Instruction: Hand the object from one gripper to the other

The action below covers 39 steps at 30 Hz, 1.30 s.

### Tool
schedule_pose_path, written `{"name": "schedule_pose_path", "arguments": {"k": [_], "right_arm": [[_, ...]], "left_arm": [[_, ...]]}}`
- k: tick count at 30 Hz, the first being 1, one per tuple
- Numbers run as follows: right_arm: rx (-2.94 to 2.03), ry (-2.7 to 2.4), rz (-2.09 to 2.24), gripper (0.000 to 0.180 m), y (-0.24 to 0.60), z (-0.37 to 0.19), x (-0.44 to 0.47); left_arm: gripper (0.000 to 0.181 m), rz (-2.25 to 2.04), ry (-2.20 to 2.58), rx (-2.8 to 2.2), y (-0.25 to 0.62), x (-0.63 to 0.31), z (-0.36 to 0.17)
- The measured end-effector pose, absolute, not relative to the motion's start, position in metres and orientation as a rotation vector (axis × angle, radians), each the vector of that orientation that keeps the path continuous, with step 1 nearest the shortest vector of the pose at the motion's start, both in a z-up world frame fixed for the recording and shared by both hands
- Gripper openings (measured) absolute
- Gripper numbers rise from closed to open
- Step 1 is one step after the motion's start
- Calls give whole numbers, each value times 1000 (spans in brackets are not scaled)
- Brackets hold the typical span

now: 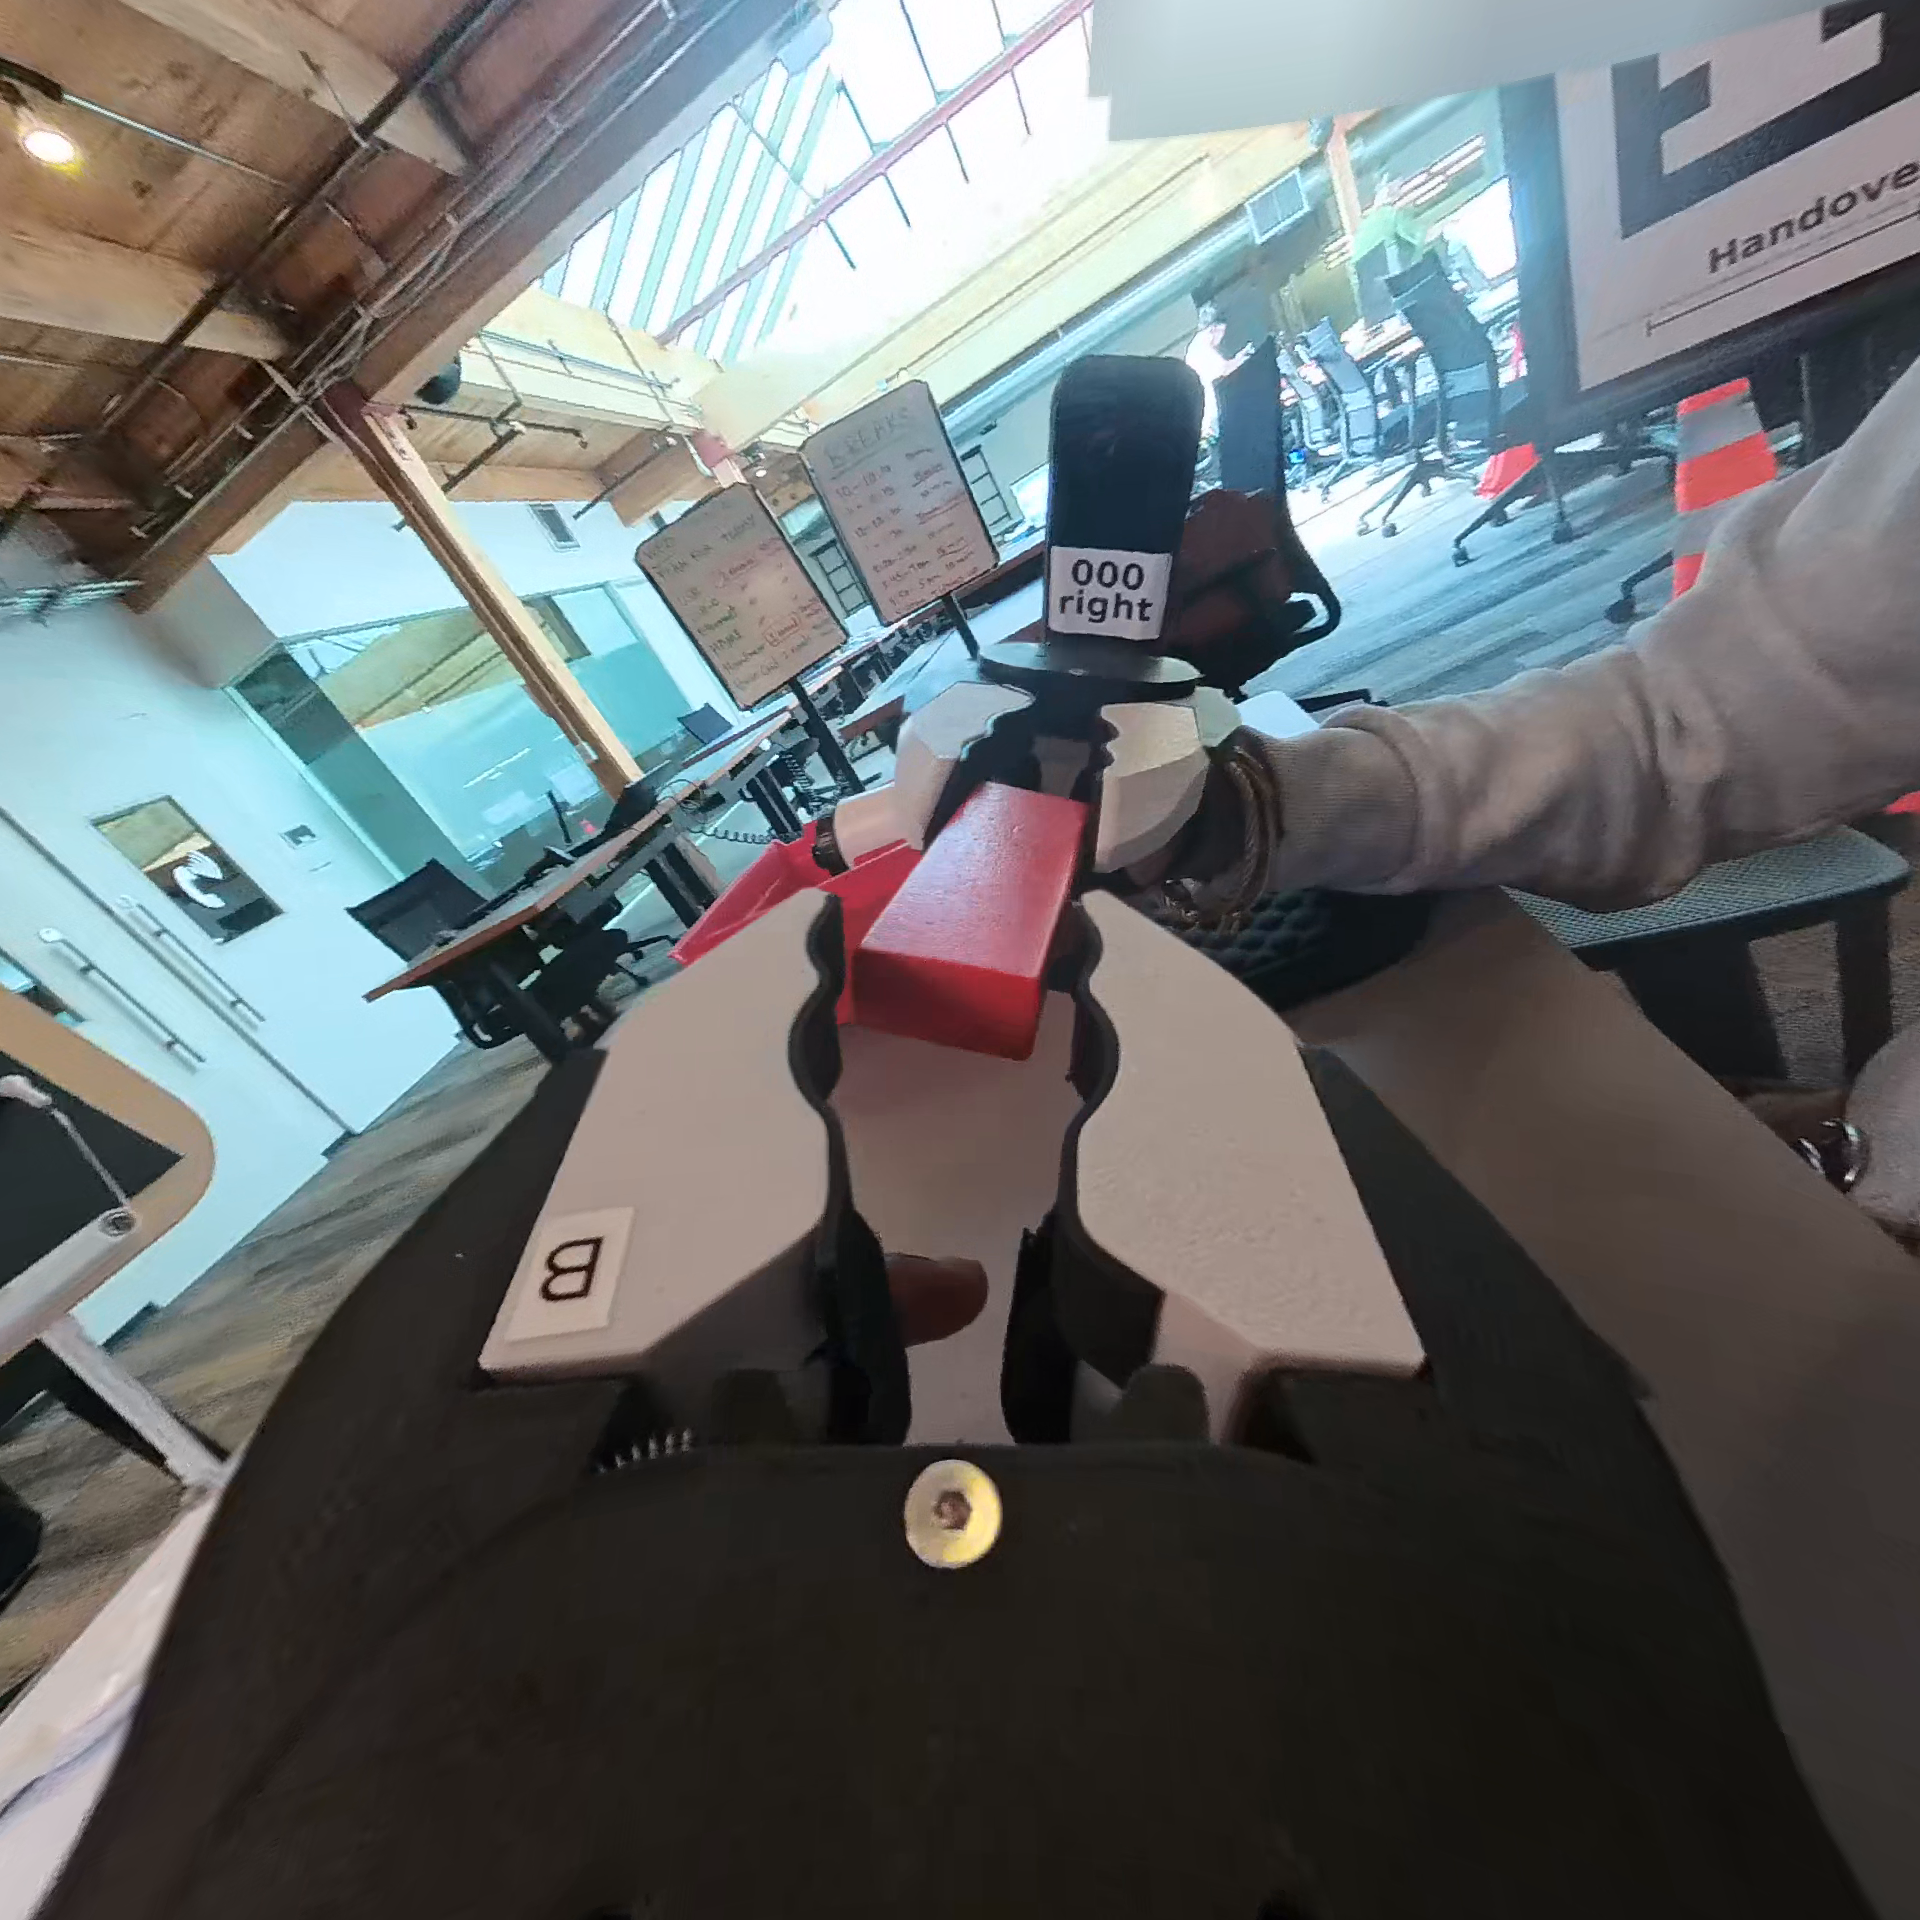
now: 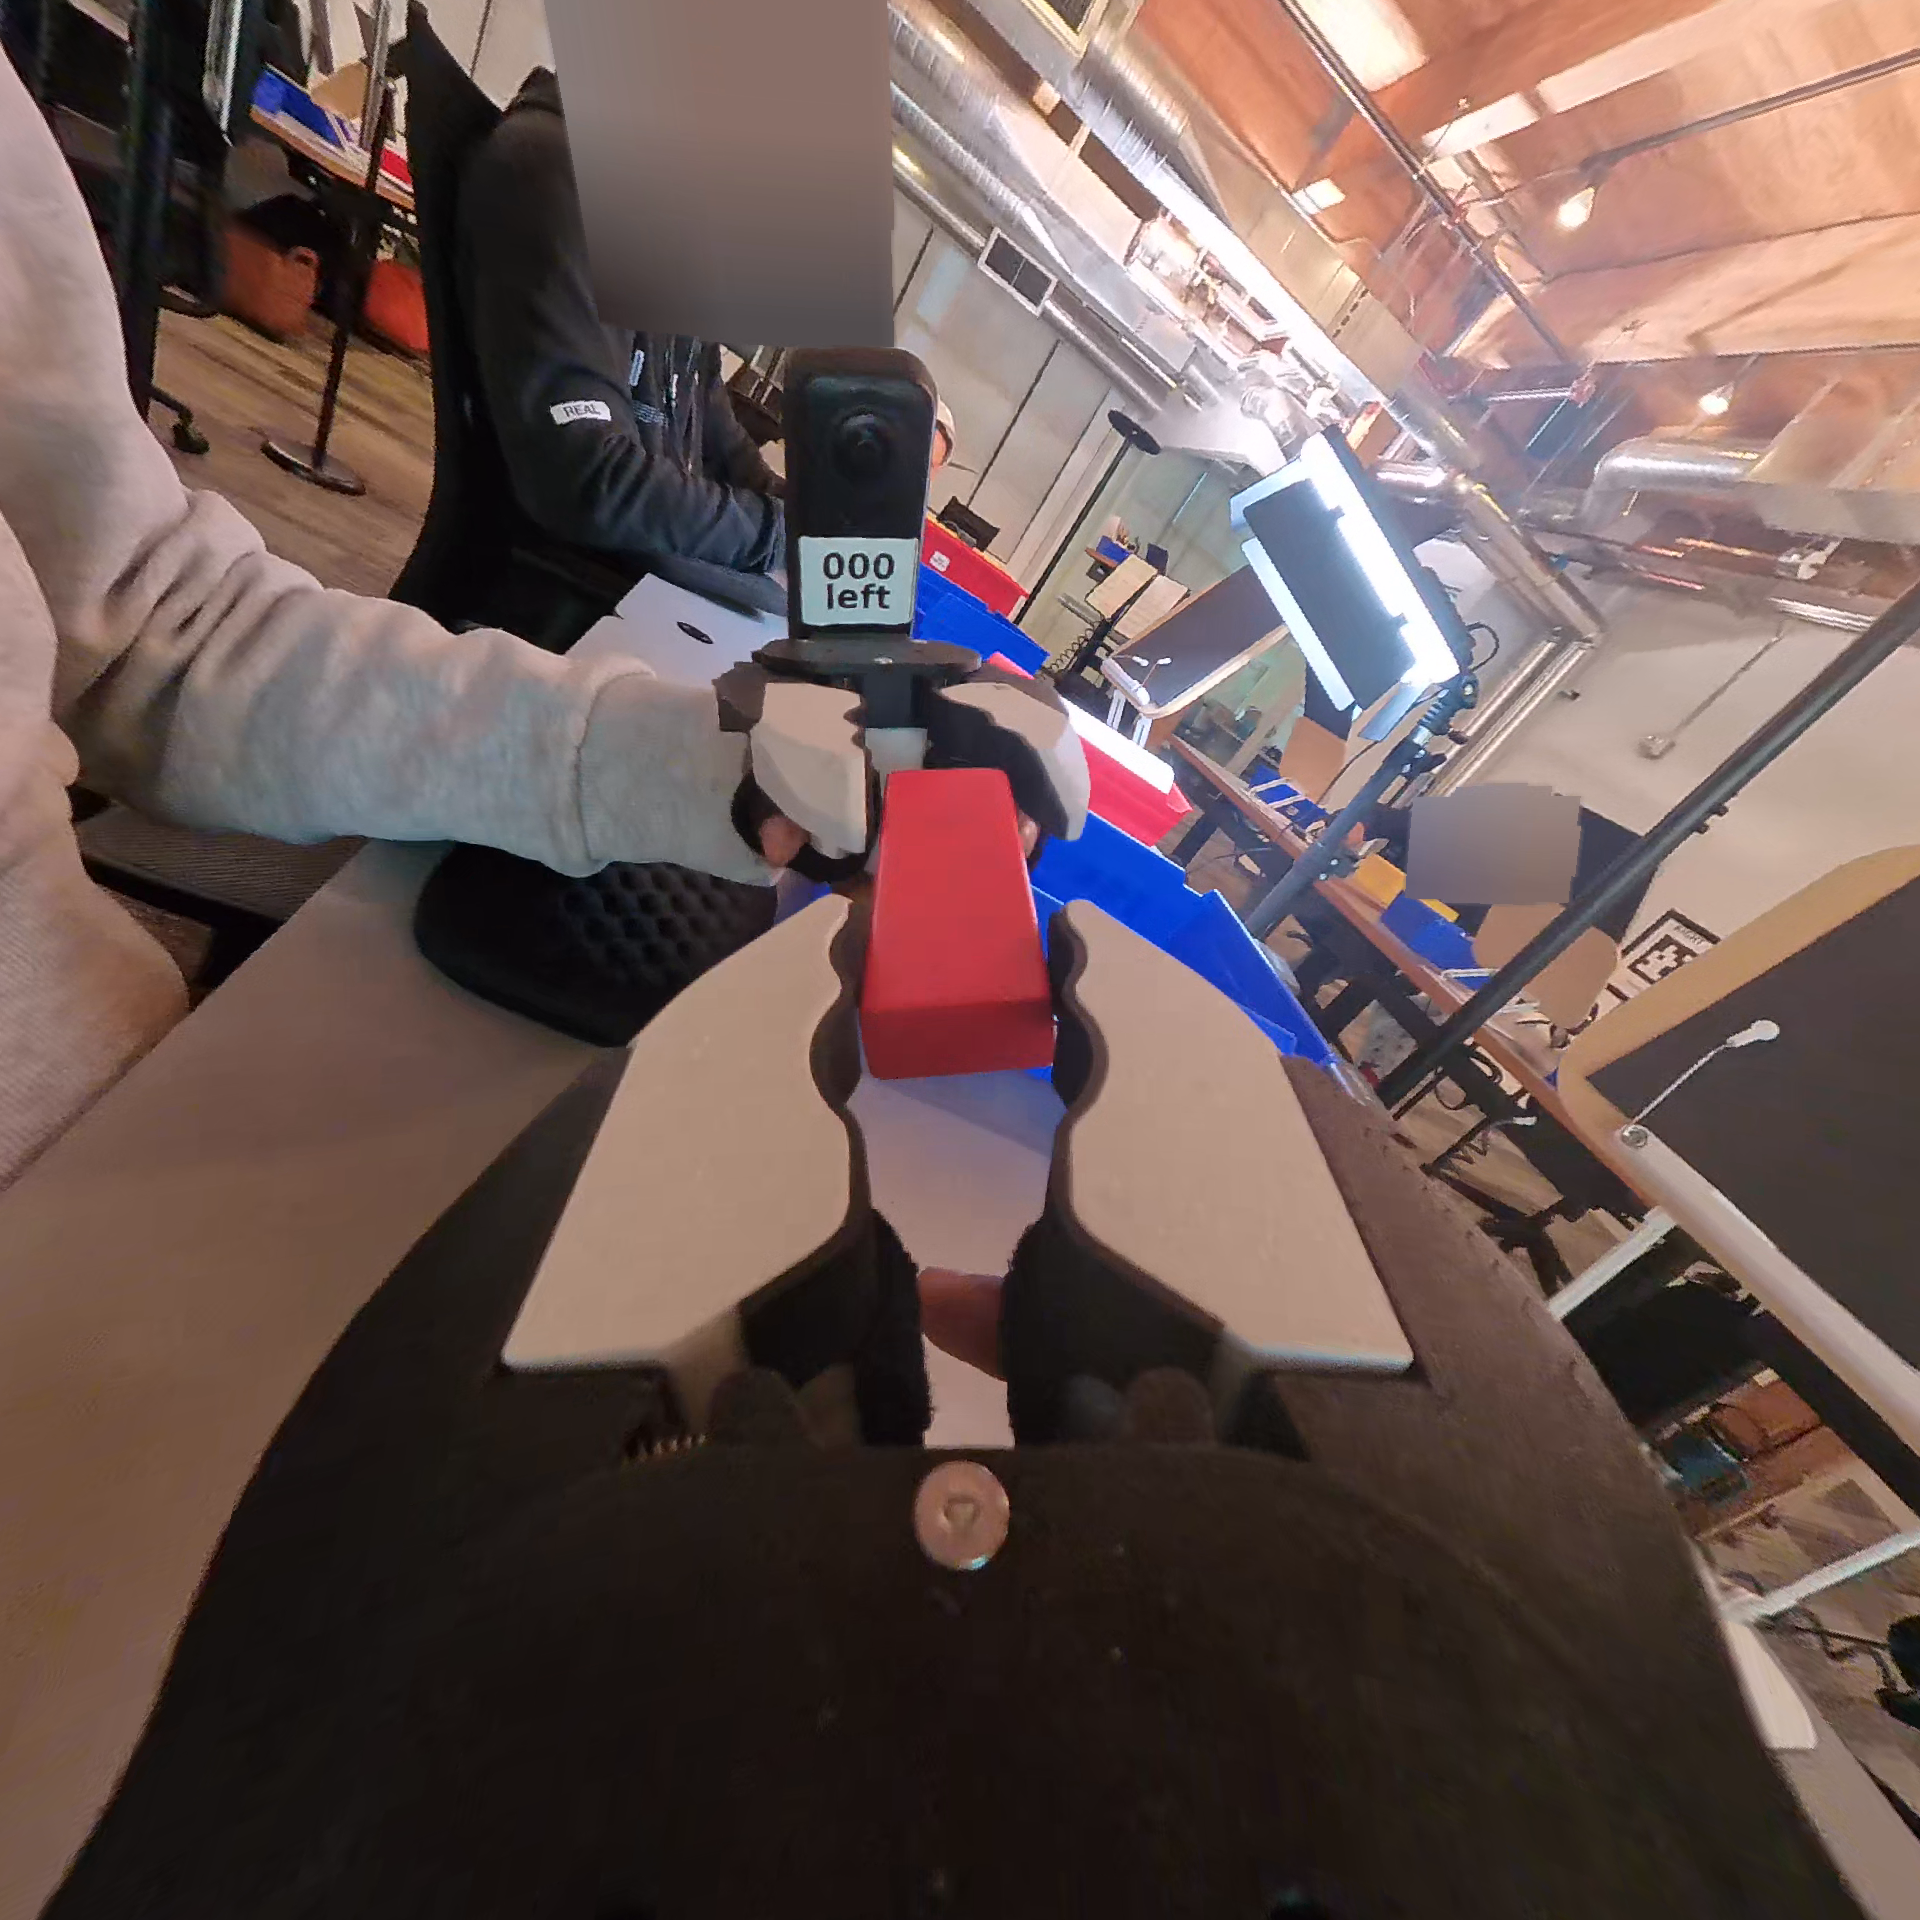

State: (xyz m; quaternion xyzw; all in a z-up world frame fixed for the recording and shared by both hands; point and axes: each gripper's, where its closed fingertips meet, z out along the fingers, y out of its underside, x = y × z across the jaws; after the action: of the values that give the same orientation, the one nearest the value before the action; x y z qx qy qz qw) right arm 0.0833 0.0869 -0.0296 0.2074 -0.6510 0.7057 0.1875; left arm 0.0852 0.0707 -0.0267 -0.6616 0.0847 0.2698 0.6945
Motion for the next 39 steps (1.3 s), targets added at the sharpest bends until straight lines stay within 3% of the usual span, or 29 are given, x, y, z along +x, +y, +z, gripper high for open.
{"name": "schedule_pose_path", "arguments": {"k": [10, 13, 15, 23, 27, 29, 32, 36, 39], "right_arm": [[597, -1802, 2056, 34, 87, -25, 89], [623, -1617, 1911, 56, 89, -19, 86], [671, -1518, 1737, 56, 88, -21, 84], [822, -1409, 1338, 20, 77, -41, 81], [839, -1489, 1286, 16, 75, -51, 78], [812, -1535, 1364, 16, 75, -49, 79], [710, -1607, 1527, 16, 80, -39, 75], [567, -1808, 1855, 16, 82, -35, 76], [497, -1947, 2038, 16, 81, -36, 78]], "left_arm": [[34, 416, 120, -1528, 72, 90, -30], [34, 249, 8, -1495, 66, 86, -26], [34, 130, -56, -1484, 61, 85, -25], [34, -128, -212, -1581, 60, 82, -46], [34, -129, -205, -1537, 60, 82, -41], [40, -45, -134, -1489, 61, 84, -33], [66, 200, -12, -1457, 62, 86, -25], [61, 386, 63, -1442, 62, 84, -21], [42, 442, 88, -1522, 67, 80, -33]]}}
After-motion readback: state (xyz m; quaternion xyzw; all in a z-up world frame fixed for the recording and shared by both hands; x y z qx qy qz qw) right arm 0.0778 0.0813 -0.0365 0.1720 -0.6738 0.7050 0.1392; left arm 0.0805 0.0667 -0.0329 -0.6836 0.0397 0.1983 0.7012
